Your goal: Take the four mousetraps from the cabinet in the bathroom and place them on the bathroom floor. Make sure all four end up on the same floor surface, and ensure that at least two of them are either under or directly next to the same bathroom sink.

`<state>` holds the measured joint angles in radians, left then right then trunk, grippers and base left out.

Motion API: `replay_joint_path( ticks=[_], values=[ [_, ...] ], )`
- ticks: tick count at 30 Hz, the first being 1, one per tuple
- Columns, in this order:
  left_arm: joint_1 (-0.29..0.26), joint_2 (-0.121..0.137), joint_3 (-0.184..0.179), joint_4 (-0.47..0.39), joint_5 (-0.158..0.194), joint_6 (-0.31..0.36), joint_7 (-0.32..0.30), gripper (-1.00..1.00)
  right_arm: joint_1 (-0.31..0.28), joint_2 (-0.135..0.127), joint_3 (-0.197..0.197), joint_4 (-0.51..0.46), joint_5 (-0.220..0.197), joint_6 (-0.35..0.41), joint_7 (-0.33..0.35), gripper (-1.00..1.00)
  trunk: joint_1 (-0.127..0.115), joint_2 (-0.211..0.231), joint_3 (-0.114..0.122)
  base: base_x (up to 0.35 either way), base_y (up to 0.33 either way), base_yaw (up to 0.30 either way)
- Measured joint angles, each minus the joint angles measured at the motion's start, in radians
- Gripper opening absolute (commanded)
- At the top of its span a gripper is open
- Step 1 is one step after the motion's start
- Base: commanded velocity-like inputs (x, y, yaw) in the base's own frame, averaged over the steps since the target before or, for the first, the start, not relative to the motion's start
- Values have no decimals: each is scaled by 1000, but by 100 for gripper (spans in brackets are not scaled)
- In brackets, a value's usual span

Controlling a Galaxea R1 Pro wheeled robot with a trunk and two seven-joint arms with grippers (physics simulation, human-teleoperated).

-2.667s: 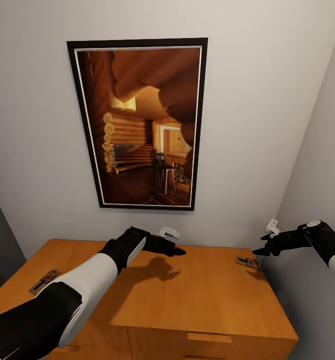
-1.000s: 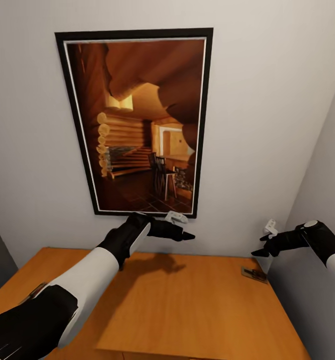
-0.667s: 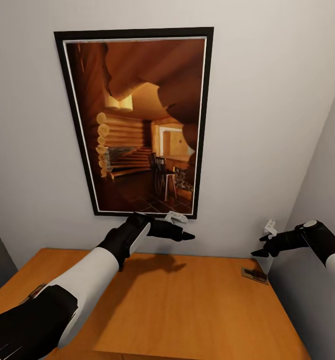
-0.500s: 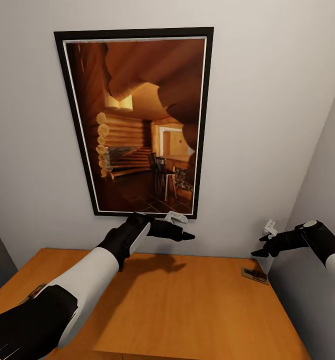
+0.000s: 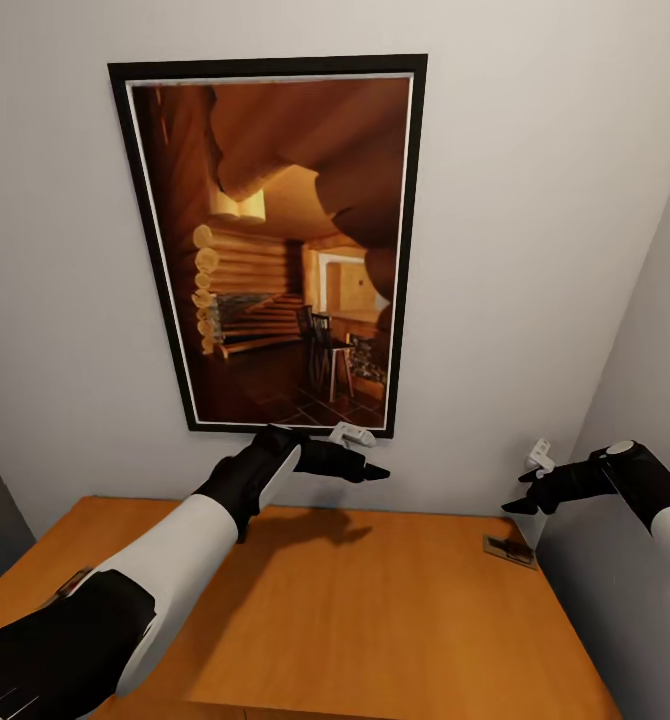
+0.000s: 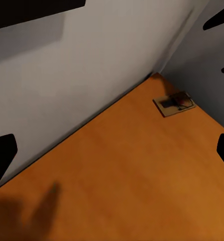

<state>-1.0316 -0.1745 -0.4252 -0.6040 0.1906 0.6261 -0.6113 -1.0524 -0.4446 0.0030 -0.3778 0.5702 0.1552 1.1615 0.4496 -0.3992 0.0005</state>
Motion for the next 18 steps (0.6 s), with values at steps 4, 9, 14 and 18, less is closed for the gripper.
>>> replay_joint_path(
  ticks=[4,9,14,18],
  values=[
    [0,0,1,1,1,0,0,100,0,0,0,0,0,0,0,100,0,0,0,0,0,0],
    [0,0,1,2,1,1,-1,100,0,0,0,0,1,0,0,100,0,0,0,0,0,0],
    [0,0,1,4,0,1,-1,100,0,0,0,1,1,0,1,100,0,0,0,0,0,0],
    [1,0,2,6,0,1,0,100,0,0,0,0,1,-1,1,100,0,0,0,0,0,0]
  ],
)
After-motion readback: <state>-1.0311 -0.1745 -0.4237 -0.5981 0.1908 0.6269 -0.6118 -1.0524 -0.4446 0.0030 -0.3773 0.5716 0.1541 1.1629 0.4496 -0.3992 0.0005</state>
